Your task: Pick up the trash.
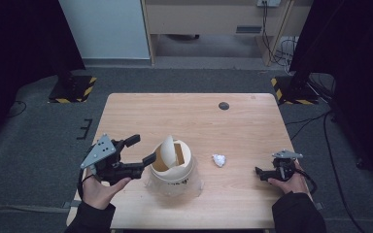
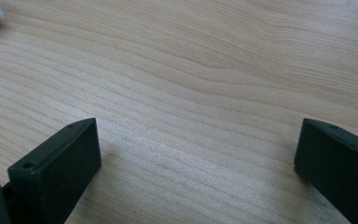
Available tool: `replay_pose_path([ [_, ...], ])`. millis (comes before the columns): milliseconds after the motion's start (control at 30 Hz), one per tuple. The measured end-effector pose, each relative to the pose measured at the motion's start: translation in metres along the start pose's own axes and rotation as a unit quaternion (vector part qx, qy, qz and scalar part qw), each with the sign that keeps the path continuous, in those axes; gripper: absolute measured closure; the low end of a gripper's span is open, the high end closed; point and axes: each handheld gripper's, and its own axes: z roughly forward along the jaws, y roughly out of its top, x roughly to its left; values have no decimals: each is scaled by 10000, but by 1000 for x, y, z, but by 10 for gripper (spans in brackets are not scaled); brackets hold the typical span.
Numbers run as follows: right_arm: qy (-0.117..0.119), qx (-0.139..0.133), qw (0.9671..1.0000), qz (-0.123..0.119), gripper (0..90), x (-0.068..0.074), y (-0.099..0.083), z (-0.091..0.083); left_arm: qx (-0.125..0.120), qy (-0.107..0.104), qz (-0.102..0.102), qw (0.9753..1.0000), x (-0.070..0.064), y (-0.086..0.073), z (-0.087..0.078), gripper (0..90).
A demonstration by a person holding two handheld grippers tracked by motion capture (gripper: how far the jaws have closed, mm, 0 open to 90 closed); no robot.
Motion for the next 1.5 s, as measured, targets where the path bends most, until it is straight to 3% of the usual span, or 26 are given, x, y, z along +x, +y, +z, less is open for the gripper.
replay_pose_path([
  [267, 1, -1, 10000, 1, 8, 0, 0, 0, -225, -95, 125, 9996, -11, 21, 10, 181],
  [533, 1, -1, 10000, -1, 8, 0, 0, 0, -277, -322, 275, 9987, -27, 42, 45, 181],
  [567, 1, -1, 10000, 2, 7, 0, 0, 0, -233, -390, 377, 9983, -34, 47, 55, 181],
  [800, -1, -14, 10000, 3, 8, 0, 0, 0, -191, -629, 557, 9963, -56, 58, 77, 181],
  [1000, -1, -13, 10000, 0, 7, 0, 0, 0, -23, -755, 599, 9953, -71, 58, 96, 182],
  [1167, -2, -13, 10000, 4, 8, 0, 0, 0, 250, -782, 804, 9934, -89, 50, 120, 187],
  [1500, -1, -13, 10000, 2, 8, 0, 0, 0, 580, -719, 806, 9925, -108, 35, 166, 195],
])
